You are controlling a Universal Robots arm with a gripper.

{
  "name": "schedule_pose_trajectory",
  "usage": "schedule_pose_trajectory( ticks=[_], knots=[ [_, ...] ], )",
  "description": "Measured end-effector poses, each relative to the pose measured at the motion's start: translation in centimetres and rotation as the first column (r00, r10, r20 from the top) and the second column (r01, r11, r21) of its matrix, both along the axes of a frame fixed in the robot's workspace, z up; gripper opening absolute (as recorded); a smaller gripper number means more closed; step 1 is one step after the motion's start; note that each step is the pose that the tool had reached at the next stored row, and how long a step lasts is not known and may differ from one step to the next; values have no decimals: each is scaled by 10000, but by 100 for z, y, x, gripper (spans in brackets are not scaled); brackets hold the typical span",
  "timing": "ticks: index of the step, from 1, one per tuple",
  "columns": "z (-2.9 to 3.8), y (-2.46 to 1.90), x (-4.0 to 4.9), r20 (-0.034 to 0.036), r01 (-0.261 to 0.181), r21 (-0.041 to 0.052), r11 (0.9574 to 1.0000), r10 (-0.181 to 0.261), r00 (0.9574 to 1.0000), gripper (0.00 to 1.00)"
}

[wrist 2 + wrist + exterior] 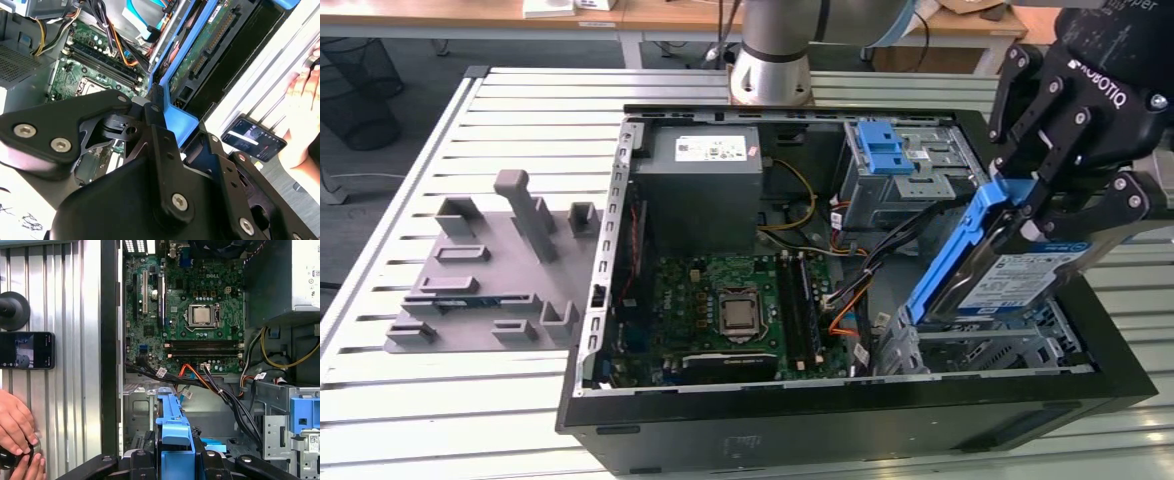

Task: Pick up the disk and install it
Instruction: 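Insert the disk into the insertion slot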

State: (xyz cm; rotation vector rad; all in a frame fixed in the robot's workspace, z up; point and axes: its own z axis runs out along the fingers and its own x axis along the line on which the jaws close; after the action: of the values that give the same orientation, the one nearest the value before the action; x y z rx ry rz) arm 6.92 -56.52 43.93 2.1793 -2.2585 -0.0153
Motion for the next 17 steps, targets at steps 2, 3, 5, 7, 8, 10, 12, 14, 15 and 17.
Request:
schedule_pose_trajectory(
  ticks=[2,3,5,7,8,10,12,14,15,17],
  knots=[
    [-11,0,-1,0,8,1,10000,-8,10000,36],
    [-18,1,-1,0,13,1,10000,-13,10000,36],
    [-33,0,-1,-1,31,0,10000,-31,10000,36],
    [-47,0,-1,0,55,1,10000,-55,10000,36],
    [-50,0,-1,0,63,0,10000,-63,10000,36],
    [-50,0,-1,0,66,-1,10000,-66,10000,36],
    [-50,0,-1,0,66,-1,10000,-66,10000,36],
    [-50,0,-1,0,67,0,10000,-67,10000,36],
    [-51,0,-1,0,67,0,10000,-67,10000,36],
    [-51,0,-1,0,68,0,10000,-68,10000,36]
  ],
)
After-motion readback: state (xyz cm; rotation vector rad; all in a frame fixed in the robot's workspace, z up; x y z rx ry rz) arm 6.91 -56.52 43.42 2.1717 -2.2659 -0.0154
